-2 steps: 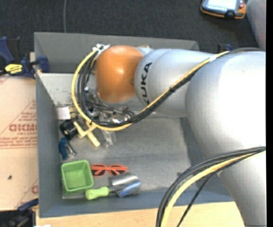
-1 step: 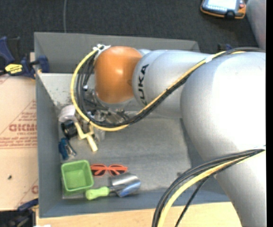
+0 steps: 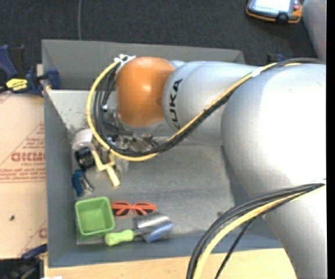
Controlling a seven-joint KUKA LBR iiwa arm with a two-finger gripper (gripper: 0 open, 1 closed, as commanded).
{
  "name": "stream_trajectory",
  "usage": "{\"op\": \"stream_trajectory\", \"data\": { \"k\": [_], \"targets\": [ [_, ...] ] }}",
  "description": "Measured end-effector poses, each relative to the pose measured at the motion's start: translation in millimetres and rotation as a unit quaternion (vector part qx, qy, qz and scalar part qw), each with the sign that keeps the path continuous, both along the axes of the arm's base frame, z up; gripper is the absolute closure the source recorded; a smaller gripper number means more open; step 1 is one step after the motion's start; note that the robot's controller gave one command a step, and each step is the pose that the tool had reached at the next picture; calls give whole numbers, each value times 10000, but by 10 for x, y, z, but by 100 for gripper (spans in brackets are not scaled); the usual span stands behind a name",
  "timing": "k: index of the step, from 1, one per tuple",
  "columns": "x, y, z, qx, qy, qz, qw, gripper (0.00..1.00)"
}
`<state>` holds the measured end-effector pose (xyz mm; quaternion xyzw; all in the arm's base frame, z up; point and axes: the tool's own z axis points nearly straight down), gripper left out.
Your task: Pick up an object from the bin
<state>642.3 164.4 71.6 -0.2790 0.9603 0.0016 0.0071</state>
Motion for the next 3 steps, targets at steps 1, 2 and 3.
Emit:
{"op": "stream_trajectory", "data": {
  "k": [1, 2, 3],
  "targets": [
    [-16, -8, 170, -8, 29, -5, 10000, 100],
    [0, -8, 370, -1, -2, -7, 10000, 100],
    [1, -11, 477, 0, -8, -10, 10000, 100]
  ]
}}
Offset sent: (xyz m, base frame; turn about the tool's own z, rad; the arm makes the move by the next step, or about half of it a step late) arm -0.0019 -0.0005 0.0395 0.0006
